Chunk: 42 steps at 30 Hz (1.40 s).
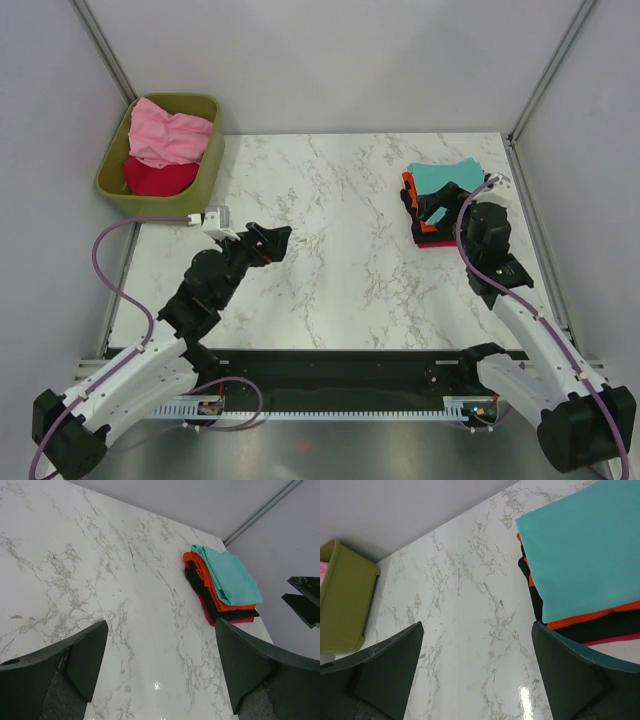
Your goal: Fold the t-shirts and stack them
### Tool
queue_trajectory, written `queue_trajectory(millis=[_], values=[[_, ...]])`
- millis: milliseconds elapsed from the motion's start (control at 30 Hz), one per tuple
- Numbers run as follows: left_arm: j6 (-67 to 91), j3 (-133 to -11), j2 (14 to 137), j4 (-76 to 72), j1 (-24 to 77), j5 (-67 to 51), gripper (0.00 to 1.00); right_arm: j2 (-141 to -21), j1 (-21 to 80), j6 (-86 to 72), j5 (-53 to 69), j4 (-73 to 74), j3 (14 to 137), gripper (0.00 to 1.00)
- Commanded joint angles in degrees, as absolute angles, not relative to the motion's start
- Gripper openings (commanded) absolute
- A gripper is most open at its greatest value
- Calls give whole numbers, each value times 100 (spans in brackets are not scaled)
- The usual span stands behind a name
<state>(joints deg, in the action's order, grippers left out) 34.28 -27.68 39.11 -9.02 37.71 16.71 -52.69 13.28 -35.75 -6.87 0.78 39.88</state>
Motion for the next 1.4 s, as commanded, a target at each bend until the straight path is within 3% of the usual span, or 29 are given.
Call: queue_trajectory(millis=[0, 300, 467, 633, 867, 1367], values=[[3603, -2865, 3990, -871, 3762, 2021, 95, -5002, 1327, -3525, -905, 193, 4078, 98], [3893, -3989, 4842, 165, 3437, 2698, 96, -4719, 1318, -3182, -546, 44, 3955, 98], [4377, -5227, 5474, 720, 2298, 2506, 97, -5009, 1327, -3182, -361, 44, 3981, 98], [3965, -6948, 6783, 1528, 1102, 2715, 95, -5212, 1327, -3190, -115, -123, 4034, 98], [3744, -8366, 8321, 2004, -174, 2303, 95, -5203, 1318, -3252, 202, -211, 4034, 98], [2953, -11758, 12136, 2891, -641, 2944, 94, -5080, 1327, -3401, 343, -334, 3885, 98]])
